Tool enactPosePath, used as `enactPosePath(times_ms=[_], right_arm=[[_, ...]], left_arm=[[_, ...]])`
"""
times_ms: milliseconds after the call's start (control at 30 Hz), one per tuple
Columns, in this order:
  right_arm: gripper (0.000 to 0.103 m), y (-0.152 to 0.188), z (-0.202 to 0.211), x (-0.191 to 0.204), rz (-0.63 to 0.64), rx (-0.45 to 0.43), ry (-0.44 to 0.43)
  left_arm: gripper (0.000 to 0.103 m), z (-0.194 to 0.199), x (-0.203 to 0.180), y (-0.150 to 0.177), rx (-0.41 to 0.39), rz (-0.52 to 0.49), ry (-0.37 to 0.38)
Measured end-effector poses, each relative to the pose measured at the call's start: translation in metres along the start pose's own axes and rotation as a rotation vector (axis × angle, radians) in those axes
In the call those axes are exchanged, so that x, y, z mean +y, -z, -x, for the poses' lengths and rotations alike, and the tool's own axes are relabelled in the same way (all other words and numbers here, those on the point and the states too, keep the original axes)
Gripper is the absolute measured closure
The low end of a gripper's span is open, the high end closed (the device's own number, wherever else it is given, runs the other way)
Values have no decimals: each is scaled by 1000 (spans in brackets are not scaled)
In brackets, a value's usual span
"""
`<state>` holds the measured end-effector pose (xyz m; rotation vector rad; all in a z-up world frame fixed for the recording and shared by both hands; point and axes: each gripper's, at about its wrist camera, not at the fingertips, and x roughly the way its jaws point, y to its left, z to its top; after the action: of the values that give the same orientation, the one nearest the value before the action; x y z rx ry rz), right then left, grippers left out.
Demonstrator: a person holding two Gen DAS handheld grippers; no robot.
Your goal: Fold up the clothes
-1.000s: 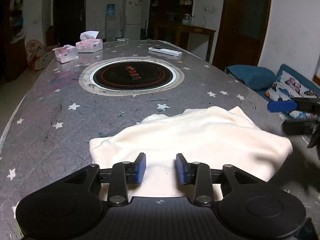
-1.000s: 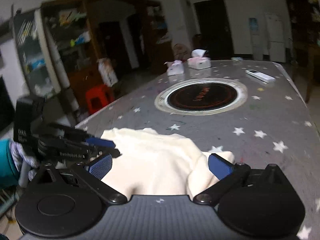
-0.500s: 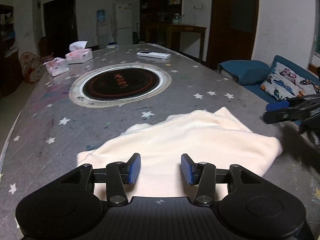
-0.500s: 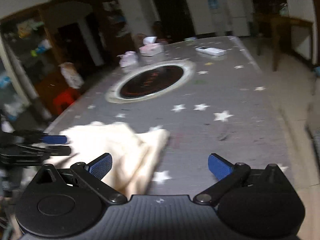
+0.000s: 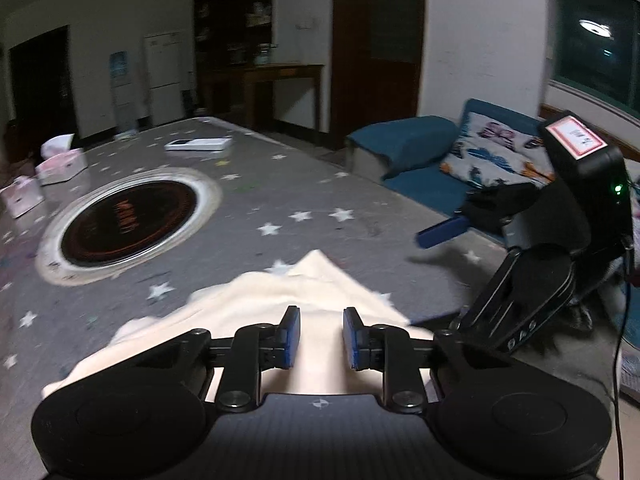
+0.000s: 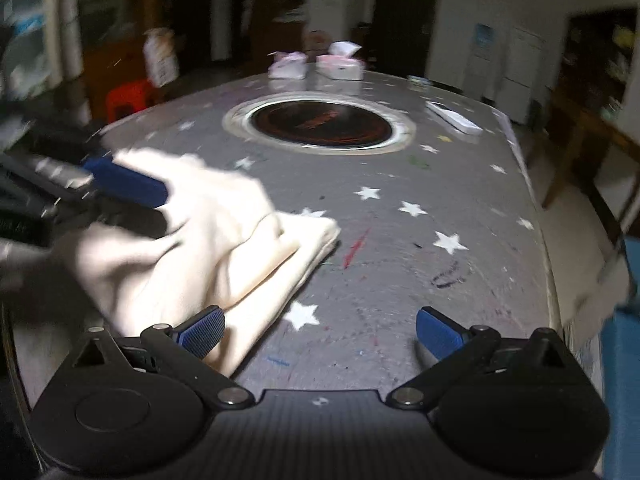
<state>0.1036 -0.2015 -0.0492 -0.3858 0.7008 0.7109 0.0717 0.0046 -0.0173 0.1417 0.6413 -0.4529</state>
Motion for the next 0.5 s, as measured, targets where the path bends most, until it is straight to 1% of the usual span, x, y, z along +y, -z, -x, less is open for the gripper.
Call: enactPosePath(times_ms=[67, 233, 333, 433, 500], right_arm=[[0, -1, 2, 5, 81, -3, -29], [0, -7, 2, 15, 307, 11, -109], [0, -8, -1, 17, 408, 2, -146], [0, -11, -4, 20, 426, -22, -187], [0, -13, -8, 22, 413, -59, -183]], left_arm=[[77, -4, -1, 2, 14, -11, 2], [77, -6, 9, 13, 44, 17, -17], [77, -8, 11, 17, 58, 32, -15], [78, -11, 11, 21, 71, 42, -8], [78, -12, 9, 23, 76, 43, -4]])
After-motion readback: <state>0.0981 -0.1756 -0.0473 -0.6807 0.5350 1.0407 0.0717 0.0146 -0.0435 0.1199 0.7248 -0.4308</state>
